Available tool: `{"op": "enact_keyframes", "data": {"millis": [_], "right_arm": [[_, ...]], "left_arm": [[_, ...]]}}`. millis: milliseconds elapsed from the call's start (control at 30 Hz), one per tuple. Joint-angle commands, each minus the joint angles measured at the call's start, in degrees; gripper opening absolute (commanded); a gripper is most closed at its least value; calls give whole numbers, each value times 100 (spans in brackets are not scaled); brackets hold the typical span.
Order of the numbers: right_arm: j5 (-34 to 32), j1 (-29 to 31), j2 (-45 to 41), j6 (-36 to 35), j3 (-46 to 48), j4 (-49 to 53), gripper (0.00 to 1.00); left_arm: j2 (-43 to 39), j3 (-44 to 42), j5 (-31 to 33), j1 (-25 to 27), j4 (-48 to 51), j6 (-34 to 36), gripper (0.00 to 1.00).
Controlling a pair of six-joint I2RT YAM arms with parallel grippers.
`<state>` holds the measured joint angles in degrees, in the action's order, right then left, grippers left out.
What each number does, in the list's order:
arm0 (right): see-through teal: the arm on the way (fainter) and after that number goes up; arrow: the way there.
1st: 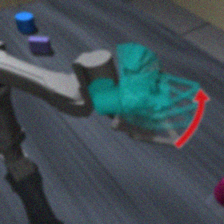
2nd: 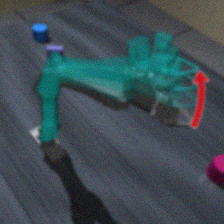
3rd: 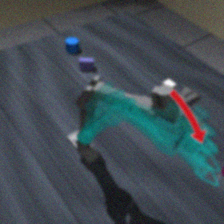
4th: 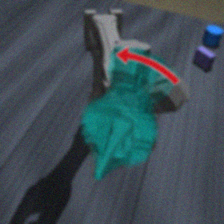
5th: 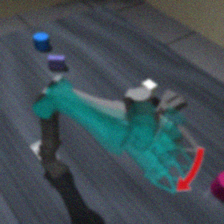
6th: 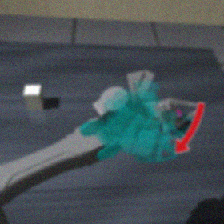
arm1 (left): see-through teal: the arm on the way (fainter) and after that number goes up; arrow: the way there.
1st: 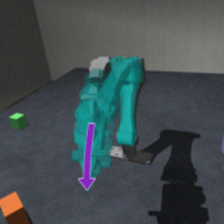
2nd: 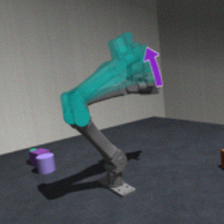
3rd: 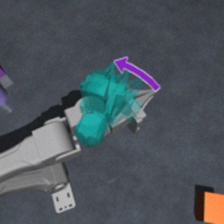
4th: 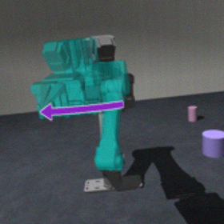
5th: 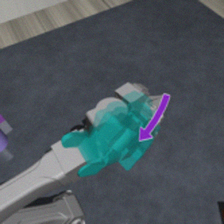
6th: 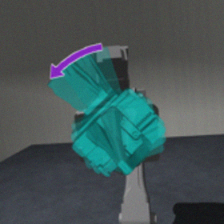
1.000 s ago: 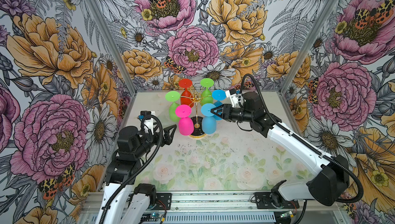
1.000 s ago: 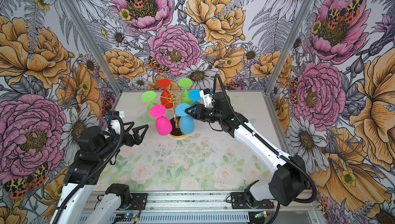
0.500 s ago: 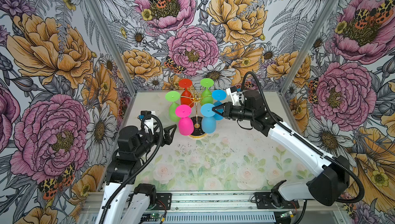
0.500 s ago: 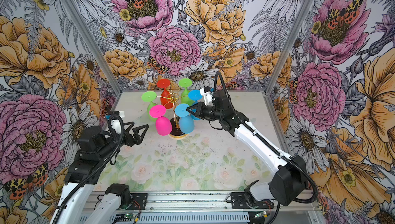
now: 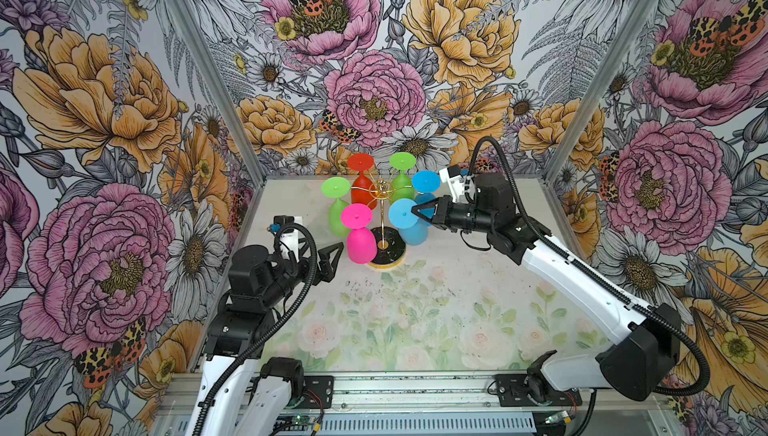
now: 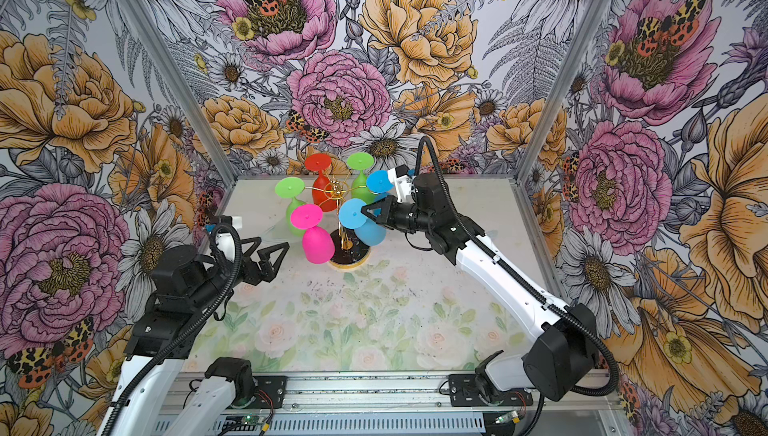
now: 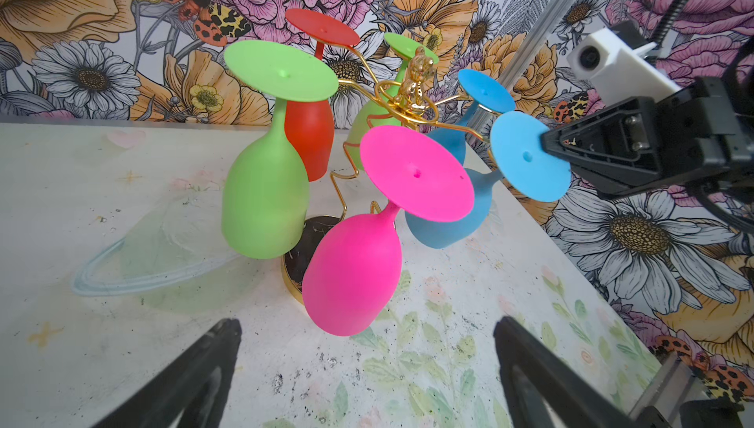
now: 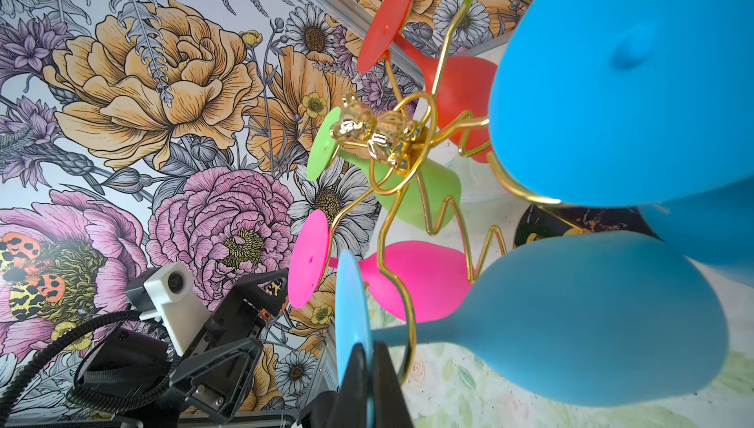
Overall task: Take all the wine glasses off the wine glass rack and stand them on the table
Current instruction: 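Close the right gripper on the light blue glass's foot, then pull the light blue glass off the rack with the right gripper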
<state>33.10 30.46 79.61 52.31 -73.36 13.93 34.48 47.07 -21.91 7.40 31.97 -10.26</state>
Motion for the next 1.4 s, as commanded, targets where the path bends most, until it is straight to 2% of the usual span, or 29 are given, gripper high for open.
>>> {"op": "enact_keyframes", "data": {"millis": [0, 933, 1367], "right_arm": [[54, 28, -29, 66, -255, -46, 0], [129, 19, 403, 792, -431, -872, 0], [298, 113, 737, 837, -691, -893, 0]], "left_arm": [[-63, -78, 62, 50, -6, 69, 99], [-160, -113, 98, 77, -6, 46, 99], [-310, -188, 97, 84, 6, -22, 99]]}}
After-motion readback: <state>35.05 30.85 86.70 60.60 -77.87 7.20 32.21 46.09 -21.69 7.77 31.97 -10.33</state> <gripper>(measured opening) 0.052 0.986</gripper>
